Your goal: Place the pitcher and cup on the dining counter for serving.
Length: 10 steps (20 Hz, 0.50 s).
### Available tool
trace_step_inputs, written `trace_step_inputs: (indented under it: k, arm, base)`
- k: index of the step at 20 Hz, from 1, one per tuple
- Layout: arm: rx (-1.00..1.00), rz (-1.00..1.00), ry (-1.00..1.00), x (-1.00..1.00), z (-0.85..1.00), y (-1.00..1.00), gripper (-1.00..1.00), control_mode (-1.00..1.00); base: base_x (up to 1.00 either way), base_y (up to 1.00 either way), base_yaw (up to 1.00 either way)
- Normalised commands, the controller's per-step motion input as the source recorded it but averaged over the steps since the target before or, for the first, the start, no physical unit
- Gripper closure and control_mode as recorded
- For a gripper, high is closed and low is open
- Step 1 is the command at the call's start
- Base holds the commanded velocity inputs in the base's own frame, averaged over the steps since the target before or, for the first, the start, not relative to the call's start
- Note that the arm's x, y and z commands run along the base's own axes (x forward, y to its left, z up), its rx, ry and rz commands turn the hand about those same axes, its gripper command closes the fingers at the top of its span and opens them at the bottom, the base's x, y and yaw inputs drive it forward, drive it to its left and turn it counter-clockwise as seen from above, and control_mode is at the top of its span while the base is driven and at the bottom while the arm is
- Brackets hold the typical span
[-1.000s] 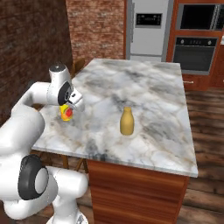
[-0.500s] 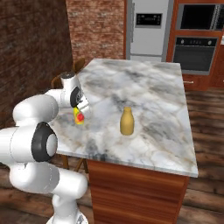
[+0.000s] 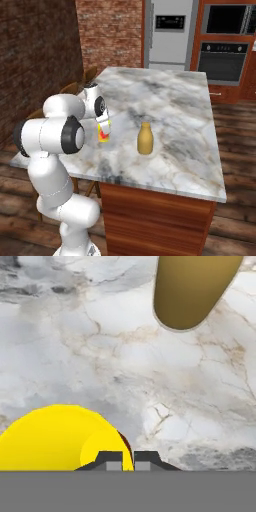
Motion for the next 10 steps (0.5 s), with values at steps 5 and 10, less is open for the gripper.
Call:
trace_step_inputs:
  k: [5,10]
  arm:
    - [0.00,-0.16,0.01,0.19,-0.55,-0.07,1.00,-1.00]
    - [0.00,-0.14,0.00,0.09,-0.53,-0.02,1.00,-1.00]
  base:
    - [0.00,0.00,0.00]
    - [0.00,0.00,0.00]
